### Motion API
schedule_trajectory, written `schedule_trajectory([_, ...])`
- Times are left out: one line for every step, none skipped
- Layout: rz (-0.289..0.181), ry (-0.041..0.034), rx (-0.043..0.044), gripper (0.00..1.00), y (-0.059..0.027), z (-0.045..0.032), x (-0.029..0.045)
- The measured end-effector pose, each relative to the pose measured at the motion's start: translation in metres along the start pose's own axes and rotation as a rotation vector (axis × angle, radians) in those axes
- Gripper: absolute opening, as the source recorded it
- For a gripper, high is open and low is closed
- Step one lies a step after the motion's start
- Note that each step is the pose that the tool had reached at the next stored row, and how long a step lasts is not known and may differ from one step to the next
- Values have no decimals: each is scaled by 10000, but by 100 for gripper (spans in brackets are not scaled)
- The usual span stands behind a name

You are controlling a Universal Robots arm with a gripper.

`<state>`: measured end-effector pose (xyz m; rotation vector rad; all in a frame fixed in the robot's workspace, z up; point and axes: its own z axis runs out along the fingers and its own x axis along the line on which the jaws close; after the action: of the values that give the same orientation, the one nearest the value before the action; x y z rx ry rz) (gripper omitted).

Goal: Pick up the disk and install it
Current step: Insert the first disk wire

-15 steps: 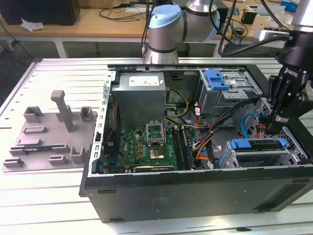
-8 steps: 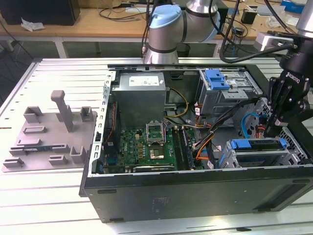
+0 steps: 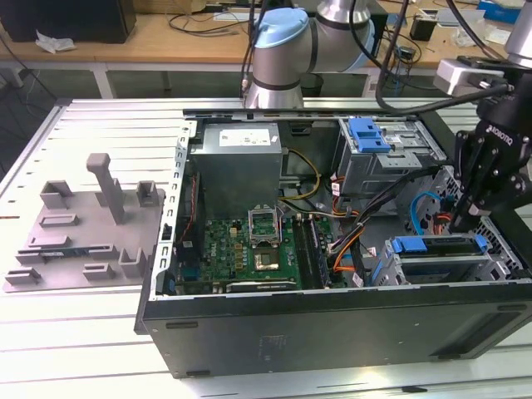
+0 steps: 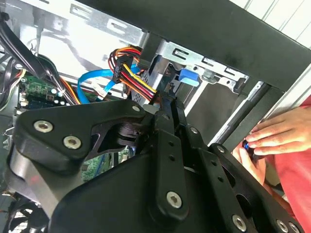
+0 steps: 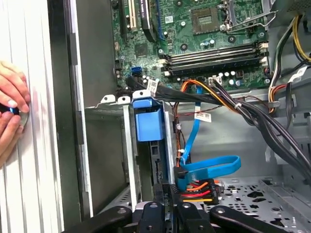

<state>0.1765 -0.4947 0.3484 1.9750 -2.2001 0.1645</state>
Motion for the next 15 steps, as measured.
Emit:
schedule_trajectory([-25, -33, 7, 16, 1, 3, 14])
schedule_trajectory([-51, -60, 12, 16, 2, 6, 25])
schedule_trajectory([-114, -105, 26, 16, 4, 8, 39])
schedule_trajectory([-148, -124, 32, 16, 5, 9, 43])
schedule_trajectory([-206, -153, 44, 16, 6, 11, 49])
schedule_trajectory([-284, -187, 60, 16, 8, 12, 57])
schedule_trajectory([-338, -212, 71, 16, 9, 13, 61])
schedule_trajectory([-414, -244, 87, 16, 11, 15, 67])
schedule_trajectory([-468, -269, 99, 16, 12, 16, 72])
schedule_trajectory([-502, -294, 107, 16, 15, 17, 79])
schedule_trajectory([-535, -334, 117, 16, 19, 20, 90])
schedule_trajectory([-566, -380, 128, 16, 24, 23, 102])
schedule_trajectory([-589, -413, 137, 16, 26, 25, 111])
schedule_trajectory([-626, -481, 153, 16, 30, 28, 124])
schedule_trajectory([-664, -580, 179, 16, 32, 30, 138])
